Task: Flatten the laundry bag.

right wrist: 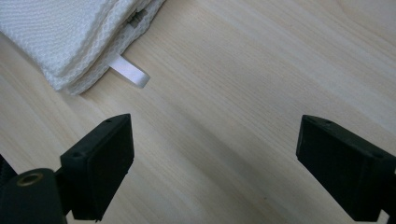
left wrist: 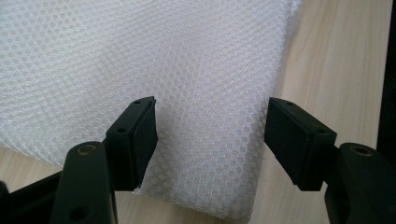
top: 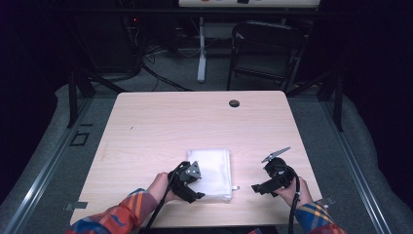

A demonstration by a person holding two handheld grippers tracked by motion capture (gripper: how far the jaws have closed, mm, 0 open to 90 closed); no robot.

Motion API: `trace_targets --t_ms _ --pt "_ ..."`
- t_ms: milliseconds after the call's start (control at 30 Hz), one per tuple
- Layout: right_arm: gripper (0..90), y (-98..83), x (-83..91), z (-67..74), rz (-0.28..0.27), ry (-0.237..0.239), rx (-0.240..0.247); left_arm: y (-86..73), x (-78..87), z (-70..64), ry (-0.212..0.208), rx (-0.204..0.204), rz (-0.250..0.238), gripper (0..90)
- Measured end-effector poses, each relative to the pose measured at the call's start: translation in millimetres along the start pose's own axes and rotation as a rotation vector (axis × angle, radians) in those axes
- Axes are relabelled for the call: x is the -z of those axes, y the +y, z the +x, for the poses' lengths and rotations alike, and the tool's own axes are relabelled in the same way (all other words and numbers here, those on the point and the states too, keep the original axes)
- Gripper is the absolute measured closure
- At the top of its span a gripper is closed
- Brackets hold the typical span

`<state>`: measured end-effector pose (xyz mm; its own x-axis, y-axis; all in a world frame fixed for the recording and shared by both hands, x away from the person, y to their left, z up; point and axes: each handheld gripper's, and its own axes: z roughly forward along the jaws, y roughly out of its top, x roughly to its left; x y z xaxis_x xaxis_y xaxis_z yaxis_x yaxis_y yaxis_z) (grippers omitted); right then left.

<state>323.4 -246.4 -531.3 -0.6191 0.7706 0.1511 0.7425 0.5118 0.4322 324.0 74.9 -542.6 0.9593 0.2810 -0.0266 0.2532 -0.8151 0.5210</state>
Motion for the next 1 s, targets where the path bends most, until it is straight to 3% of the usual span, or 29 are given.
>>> trace_targets --t_ms 333,467,600,767,900,1000 --pt "13.3 0.2 -3.0 2.0 0.022 -0.003 0.009 1.3 -12.0 -7.8 0.040 -0.048 0.063 36.8" --pt "13.7 0.5 -4.0 3.0 0.024 -0.003 0.011 1.3 -12.8 -8.1 0.048 -0.046 0.058 39.7" --pt "14.5 0.5 -5.8 3.3 0.020 0.010 0.013 0.0 -11.3 -5.2 0.047 -0.031 0.046 47.4" --pt "19.8 0.7 -6.7 3.9 0.021 -0.008 0.027 -0.8 -10.5 -3.0 0.055 -0.014 0.035 53.6" --pt "28.5 1.1 -9.2 7.3 0.031 -0.025 0.044 -0.8 -9.8 1.5 0.045 0.013 0.024 62.6" --pt "35.9 1.7 -10.4 11.0 0.020 -0.017 0.047 0.6 -10.9 1.4 0.045 0.009 0.028 70.8"
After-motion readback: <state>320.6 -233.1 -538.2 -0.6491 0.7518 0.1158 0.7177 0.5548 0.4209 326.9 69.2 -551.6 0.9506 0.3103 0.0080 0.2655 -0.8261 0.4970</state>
